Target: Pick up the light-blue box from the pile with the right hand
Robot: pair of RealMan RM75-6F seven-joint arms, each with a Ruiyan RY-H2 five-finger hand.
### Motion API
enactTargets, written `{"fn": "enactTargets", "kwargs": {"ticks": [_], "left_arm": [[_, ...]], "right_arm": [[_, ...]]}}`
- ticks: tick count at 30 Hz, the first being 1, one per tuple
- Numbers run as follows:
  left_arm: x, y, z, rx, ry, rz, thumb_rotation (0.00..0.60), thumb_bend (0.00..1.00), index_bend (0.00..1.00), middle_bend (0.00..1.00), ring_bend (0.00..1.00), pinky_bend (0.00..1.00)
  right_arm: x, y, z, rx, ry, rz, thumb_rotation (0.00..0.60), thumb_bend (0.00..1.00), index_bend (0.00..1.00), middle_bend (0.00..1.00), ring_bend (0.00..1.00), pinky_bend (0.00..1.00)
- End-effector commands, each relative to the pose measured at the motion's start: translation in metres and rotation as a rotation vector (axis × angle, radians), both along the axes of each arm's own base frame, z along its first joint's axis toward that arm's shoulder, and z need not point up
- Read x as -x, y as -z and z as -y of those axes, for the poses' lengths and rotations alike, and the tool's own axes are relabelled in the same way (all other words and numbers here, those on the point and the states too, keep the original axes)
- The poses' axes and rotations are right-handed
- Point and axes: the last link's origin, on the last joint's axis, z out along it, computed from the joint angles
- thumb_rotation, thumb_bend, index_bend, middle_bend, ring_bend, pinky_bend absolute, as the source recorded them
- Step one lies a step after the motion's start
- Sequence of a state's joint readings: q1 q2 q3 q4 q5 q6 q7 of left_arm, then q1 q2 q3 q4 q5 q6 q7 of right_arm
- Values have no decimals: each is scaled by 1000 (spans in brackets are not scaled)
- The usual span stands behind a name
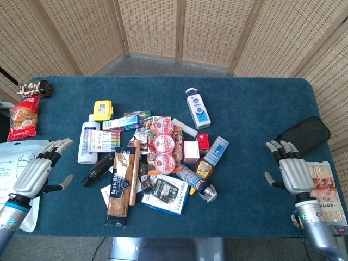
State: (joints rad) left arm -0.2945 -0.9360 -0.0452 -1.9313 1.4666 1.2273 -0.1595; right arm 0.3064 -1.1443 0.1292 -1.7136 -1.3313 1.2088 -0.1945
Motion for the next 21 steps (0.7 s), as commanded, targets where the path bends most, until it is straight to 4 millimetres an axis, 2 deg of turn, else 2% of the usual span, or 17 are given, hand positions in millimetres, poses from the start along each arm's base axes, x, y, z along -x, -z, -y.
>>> {"fn": "enactTargets", "kwargs": {"ticks": [1, 8, 21], "left_arm": [[-1, -1, 0, -5, 3, -1, 600, 415, 0, 0, 0, 0], [-3, -4, -1, -17, 9, -4, 600, 418, 0, 0, 0, 0], [-1, -1, 2, -34, -11, 10, 600, 417, 0, 0, 0, 0]], "right_arm": [[-12, 14, 13, -41, -29, 6, 556, 326, 0, 0, 0, 0], [-32, 39, 36, -69, -63, 48, 560, 316, 0, 0, 0, 0], [-35, 74, 39, -144, -61, 41, 562, 317, 0, 0, 0, 0]]}}
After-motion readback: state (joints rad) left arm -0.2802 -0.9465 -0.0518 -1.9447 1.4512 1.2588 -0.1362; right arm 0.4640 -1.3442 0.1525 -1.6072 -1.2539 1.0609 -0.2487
